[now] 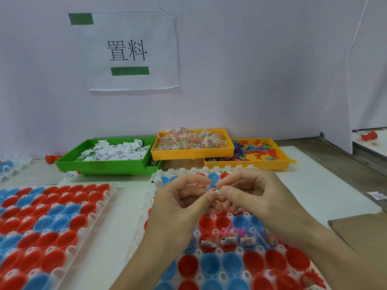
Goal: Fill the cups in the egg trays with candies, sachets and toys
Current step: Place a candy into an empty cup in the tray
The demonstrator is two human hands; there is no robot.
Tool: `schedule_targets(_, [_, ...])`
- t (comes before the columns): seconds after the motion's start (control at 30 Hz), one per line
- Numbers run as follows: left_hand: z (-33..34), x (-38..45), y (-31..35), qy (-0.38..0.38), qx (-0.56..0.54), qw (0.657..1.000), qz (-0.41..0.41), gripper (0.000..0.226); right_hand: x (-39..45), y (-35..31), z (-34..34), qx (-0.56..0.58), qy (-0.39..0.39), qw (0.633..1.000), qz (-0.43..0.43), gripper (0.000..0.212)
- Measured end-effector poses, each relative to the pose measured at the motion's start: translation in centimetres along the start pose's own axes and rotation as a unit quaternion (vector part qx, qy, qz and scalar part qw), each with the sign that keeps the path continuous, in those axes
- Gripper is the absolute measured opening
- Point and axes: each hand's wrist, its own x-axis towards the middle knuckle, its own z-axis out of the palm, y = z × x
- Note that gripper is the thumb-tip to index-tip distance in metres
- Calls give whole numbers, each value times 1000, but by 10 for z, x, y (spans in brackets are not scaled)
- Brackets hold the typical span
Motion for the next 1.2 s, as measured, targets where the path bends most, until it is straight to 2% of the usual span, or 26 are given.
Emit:
schedule_targets(0.1, [0, 0, -1, 0, 5, 1000, 5, 25, 1, 2, 2, 0, 5, 1000, 1, 7])
schedule_targets(0.23, [0, -1, -2, 5, 12, 1000, 6, 23, 2, 4, 0, -1, -8, 1000, 8, 16])
schedule_targets(0.7, [-1, -1, 3, -11, 7, 999, -42, 23, 3, 6, -2, -31, 17, 999, -19, 11])
schedule_targets(1.0, [2, -2, 2, 14, 29, 999, 14, 14, 1, 0, -6, -10, -16, 1000, -12, 15])
schedule_targets(1.2, [5, -6, -3, -4, 104, 993, 56, 22, 3, 2, -15, -52, -32, 998, 29, 9])
